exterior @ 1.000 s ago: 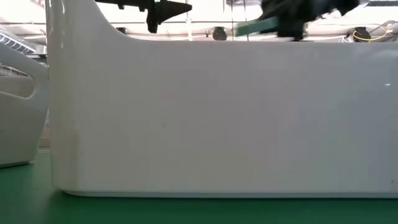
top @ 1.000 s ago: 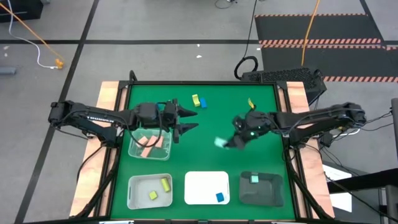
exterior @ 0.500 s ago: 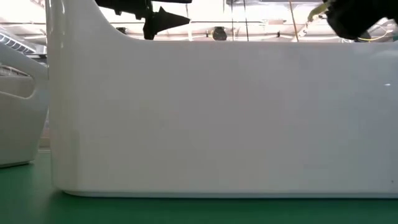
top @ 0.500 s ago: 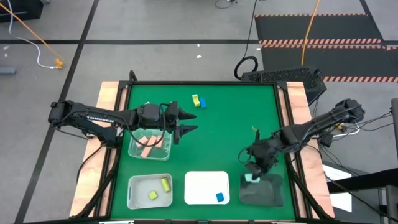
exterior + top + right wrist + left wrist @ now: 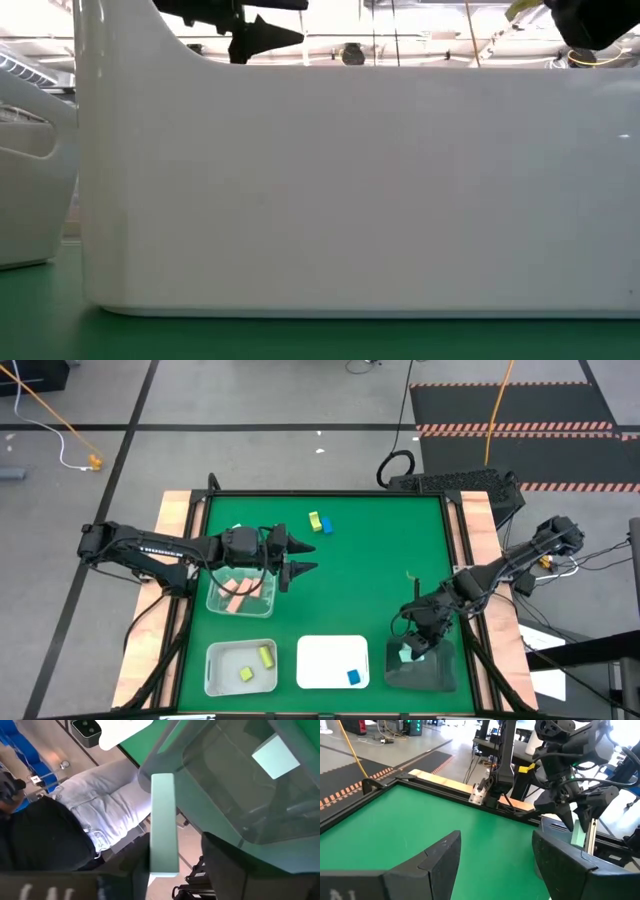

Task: Sort & place blocks by color
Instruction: Put the bottom light blue block into the black bin, then put the light blue block into the black bin

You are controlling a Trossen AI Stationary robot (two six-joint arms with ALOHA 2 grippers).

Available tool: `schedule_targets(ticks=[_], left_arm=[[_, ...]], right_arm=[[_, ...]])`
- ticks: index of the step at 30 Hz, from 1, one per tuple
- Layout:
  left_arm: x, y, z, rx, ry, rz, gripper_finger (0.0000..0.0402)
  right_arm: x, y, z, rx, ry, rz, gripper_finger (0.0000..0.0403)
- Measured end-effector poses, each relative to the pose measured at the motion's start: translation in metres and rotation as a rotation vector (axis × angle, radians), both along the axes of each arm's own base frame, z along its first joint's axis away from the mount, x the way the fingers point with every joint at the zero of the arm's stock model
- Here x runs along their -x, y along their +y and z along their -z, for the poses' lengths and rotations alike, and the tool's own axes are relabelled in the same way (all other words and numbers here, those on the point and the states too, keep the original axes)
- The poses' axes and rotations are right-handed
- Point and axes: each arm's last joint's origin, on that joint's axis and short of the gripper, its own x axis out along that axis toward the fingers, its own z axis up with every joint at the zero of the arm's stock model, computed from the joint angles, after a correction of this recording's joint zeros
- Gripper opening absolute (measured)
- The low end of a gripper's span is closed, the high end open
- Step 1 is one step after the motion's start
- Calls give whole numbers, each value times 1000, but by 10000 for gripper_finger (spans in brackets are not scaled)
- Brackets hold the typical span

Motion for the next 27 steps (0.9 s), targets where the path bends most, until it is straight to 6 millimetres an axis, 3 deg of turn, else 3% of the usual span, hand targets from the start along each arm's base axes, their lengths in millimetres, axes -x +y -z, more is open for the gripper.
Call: schedule_targets(ticks=[9, 16, 22, 27], left_arm=[[0, 0, 2, 2, 24, -1, 244], [1, 0, 6, -10, 67, 2, 244], [2, 0, 9, 2, 95, -1, 244], [2, 0, 10, -14, 105, -1, 244]], right_arm=[[1, 1, 0, 19, -40, -48, 217], [1, 1, 0, 105, -270, -259, 229], [0, 1, 1, 5, -32, -27, 226], [-1, 7, -3, 4, -138, -97, 229]])
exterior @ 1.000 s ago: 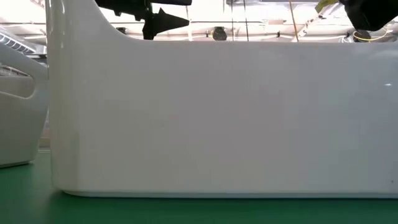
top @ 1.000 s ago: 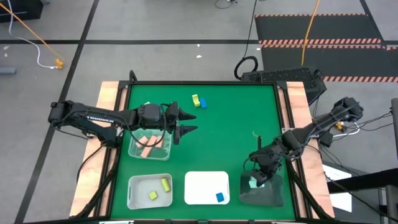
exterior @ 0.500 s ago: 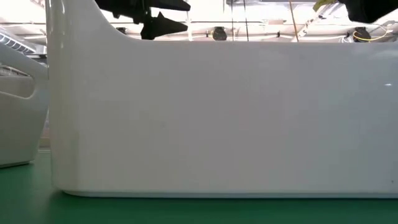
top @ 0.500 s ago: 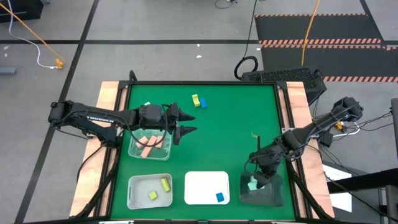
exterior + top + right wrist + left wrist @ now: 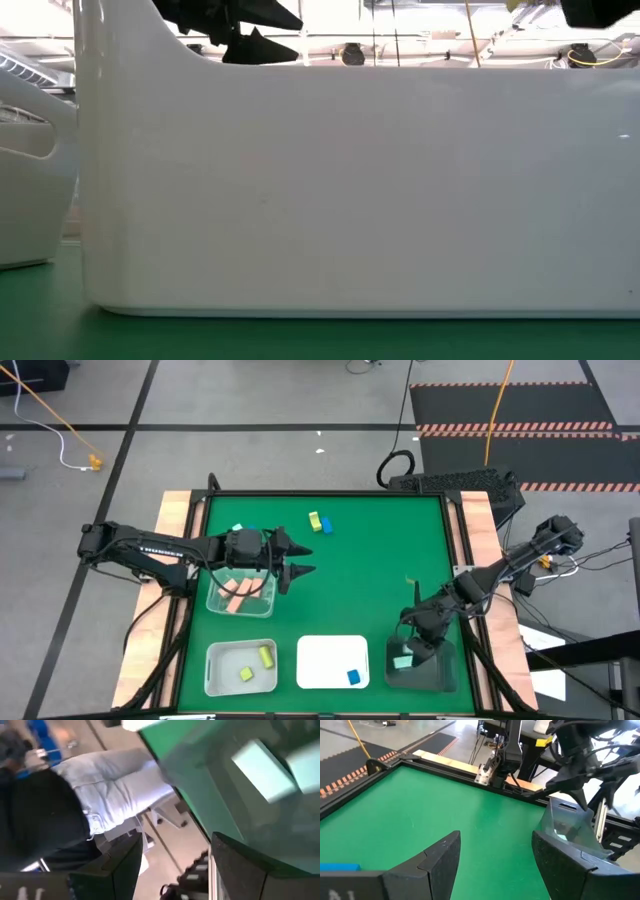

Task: Sort & place blocks by color
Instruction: Put the light blue block into the black bin

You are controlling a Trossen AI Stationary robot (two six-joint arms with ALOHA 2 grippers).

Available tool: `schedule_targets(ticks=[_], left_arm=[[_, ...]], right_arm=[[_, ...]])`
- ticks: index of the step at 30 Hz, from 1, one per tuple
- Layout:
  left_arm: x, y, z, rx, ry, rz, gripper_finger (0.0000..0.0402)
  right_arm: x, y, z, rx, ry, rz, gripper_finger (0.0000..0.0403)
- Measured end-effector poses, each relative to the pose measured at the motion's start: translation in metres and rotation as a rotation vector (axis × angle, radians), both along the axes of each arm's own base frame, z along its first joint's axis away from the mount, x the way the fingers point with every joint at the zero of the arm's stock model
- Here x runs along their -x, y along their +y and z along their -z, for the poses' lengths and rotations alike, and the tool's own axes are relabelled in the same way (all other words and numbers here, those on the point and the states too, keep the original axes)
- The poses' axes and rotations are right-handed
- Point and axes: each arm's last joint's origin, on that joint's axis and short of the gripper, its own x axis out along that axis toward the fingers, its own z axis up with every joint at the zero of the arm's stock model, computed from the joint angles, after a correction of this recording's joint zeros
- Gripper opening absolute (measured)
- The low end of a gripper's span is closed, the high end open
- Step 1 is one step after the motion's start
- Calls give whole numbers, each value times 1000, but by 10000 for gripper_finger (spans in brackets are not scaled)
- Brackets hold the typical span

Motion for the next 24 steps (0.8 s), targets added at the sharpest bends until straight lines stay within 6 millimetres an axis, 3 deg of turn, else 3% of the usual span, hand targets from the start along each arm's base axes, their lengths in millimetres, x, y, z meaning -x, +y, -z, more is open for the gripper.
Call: schedule_targets(ticks=[6, 12, 19, 24], left_arm=[[1, 9, 0, -45, 5, -121, 244], [6, 35, 7, 15, 69, -306, 244], [23, 70, 25, 117, 251, -482, 243], [44, 89, 31, 182, 513, -585, 243]], right_arm=[[-15, -2, -12, 91, -330, 56, 220], [-34, -18, -27, 299, -698, 164, 215], [-47, -52, -28, 513, -778, 277, 215], [-52, -73, -28, 607, -800, 297, 215]])
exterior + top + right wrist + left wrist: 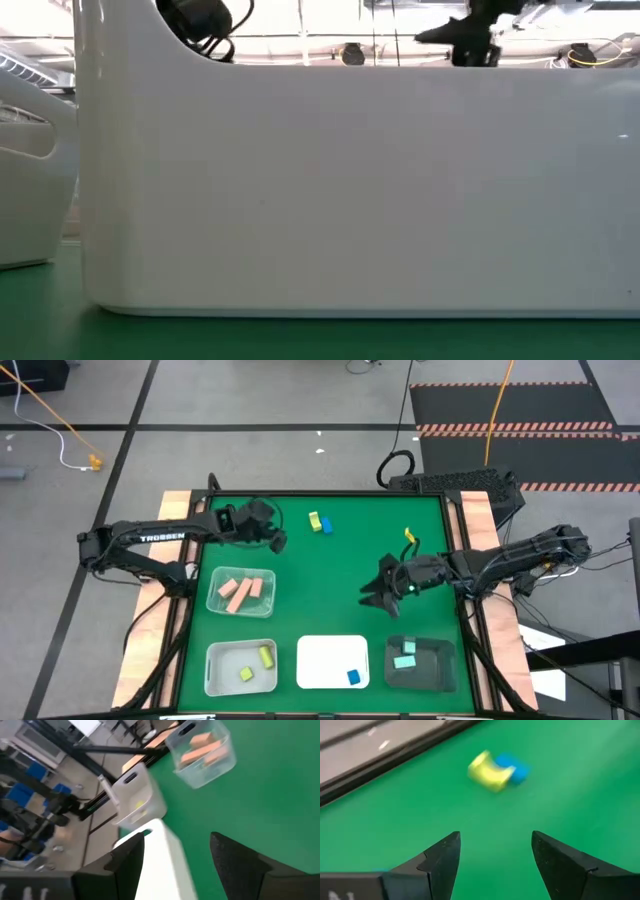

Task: Sort & place blocks by color
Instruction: Put the light blue block into the black bin

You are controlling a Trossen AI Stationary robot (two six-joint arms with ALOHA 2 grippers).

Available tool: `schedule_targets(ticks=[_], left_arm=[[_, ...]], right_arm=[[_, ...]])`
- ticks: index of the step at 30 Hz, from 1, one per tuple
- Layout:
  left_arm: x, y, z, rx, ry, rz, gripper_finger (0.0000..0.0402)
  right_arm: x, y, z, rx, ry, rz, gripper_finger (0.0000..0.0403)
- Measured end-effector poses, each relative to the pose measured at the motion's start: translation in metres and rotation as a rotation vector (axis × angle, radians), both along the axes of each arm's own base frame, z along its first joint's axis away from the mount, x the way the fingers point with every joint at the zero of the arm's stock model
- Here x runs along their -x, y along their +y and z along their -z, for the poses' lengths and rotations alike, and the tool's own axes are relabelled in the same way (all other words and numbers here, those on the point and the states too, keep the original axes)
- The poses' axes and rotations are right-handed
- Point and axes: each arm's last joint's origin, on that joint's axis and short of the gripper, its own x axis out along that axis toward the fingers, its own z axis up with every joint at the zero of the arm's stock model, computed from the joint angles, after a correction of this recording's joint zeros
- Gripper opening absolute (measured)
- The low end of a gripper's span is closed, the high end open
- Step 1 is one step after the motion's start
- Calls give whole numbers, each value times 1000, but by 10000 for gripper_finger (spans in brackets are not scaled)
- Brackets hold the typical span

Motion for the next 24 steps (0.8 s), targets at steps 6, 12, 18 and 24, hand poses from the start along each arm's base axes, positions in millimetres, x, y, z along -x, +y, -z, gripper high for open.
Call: schedule_targets(ticks=[6, 12, 18, 24], left_arm=[[21, 20, -2, 44, 220, -46, 243], [30, 41, 14, 59, 365, -13, 243], [41, 64, 38, 192, 479, -152, 243], [45, 75, 54, 282, 527, -164, 243]], right_arm=[[-3, -24, 0, 131, -19, 41, 215], [-4, -50, 0, 259, -24, 95, 215], [-1, -76, 0, 309, -11, 179, 215], [3, -97, 0, 389, 2, 228, 215]])
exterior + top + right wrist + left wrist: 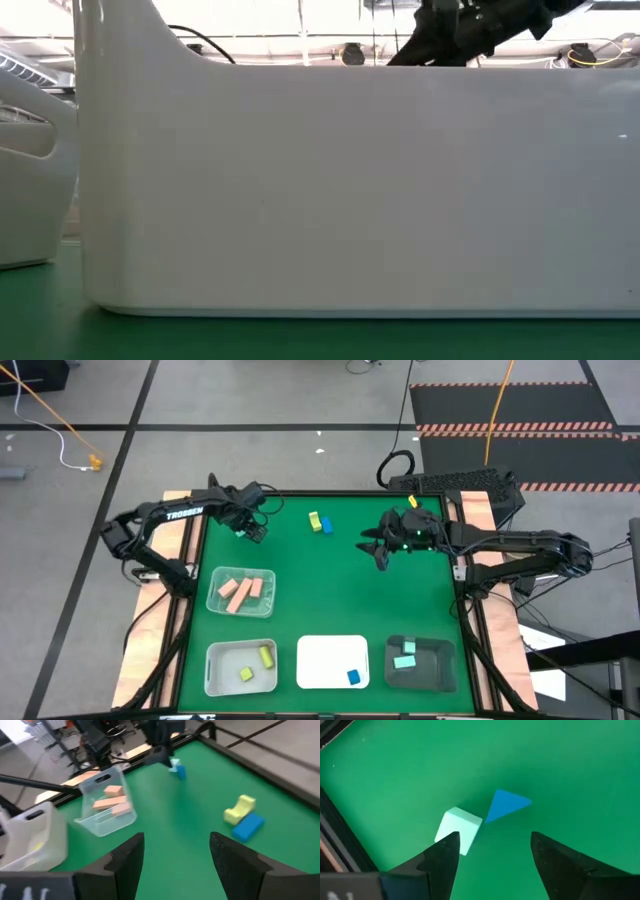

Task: Sort & place blocks by color
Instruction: Put the light blue block into the black bin

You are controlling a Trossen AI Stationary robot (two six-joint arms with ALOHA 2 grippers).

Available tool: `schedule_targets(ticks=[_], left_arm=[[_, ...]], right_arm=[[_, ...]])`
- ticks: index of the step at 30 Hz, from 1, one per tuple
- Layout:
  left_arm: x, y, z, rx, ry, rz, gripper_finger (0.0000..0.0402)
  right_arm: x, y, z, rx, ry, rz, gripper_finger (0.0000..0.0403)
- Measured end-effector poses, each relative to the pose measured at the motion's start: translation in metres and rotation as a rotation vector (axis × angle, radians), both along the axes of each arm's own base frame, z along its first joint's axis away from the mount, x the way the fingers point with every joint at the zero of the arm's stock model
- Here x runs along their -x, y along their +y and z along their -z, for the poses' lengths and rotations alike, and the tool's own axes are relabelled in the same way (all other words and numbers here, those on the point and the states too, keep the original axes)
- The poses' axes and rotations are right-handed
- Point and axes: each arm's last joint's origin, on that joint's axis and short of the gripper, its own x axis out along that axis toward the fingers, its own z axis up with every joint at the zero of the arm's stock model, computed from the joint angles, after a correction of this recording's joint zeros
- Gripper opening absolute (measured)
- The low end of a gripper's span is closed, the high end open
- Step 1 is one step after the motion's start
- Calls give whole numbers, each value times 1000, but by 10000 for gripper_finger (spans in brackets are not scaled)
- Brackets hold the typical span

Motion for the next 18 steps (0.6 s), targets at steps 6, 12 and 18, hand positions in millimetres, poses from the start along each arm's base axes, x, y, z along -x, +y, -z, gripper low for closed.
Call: schedule_targets(ticks=[6, 12, 18], left_arm=[[5, 7, 3, -6, 27, -15, 243], [16, 12, 4, 27, 57, -81, 243], [23, 21, 4, 18, 56, -77, 243]], right_arm=[[4, -17, 0, 47, 8, 52, 215], [8, -27, 0, 47, 10, 99, 215], [10, -32, 0, 47, 10, 119, 215]])
